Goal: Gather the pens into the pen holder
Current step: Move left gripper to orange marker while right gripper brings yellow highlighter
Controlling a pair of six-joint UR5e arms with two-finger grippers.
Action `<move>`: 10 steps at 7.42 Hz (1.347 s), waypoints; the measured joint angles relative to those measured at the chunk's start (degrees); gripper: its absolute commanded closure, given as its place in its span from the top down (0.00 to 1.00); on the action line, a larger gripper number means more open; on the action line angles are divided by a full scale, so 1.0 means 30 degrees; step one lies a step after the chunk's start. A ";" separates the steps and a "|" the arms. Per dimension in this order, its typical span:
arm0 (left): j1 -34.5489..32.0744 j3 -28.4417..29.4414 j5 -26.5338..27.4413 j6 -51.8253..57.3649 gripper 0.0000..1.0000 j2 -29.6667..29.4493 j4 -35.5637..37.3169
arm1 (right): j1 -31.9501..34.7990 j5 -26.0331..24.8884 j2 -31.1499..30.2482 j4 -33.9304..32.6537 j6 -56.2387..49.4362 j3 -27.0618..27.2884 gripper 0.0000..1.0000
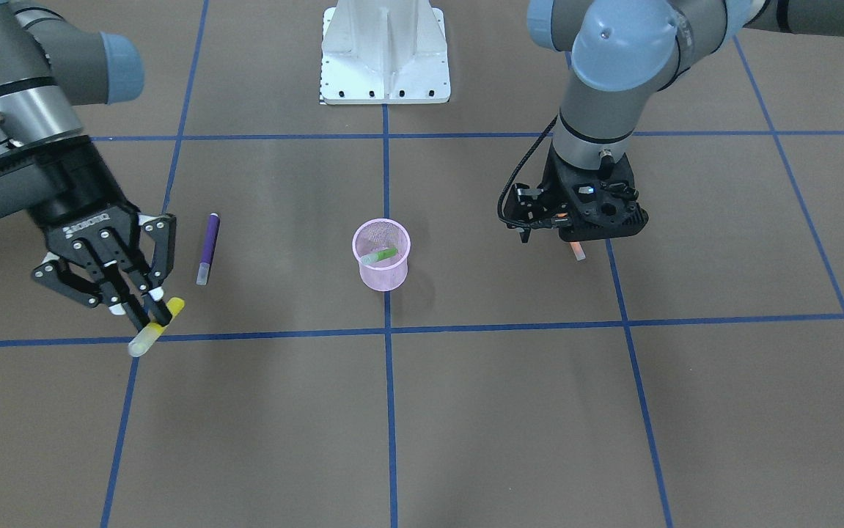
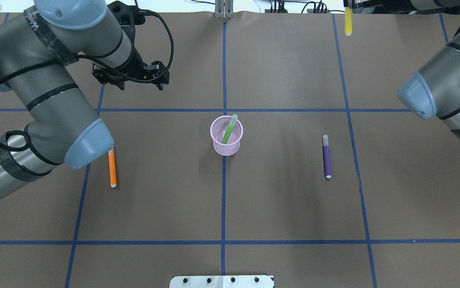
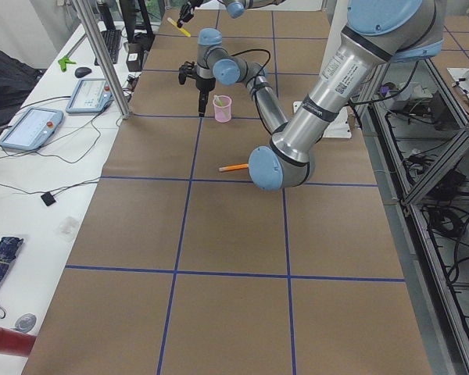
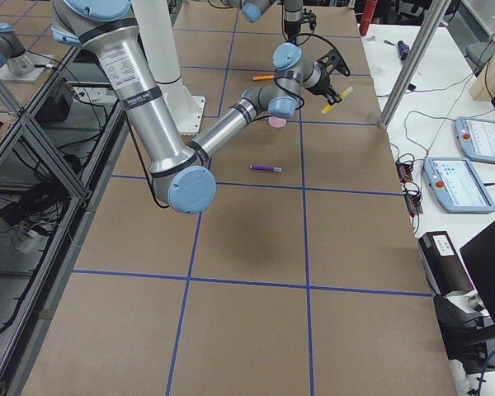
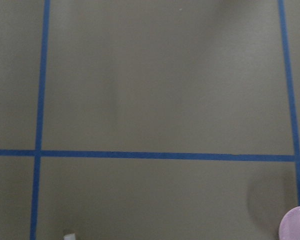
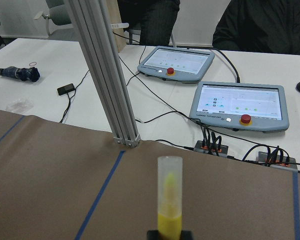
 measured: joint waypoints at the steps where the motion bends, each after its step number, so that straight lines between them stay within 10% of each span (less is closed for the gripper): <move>1: -0.0031 0.0044 -0.0302 0.0596 0.98 0.0634 0.0330 | -0.1321 -0.1495 -0.0002 0.0664 0.0356 0.0214 0.00; 10: 0.0131 0.2421 -0.1427 -0.3378 0.97 0.6172 -0.9501 | -0.4646 -0.4444 0.0284 0.2042 0.0379 0.0212 0.00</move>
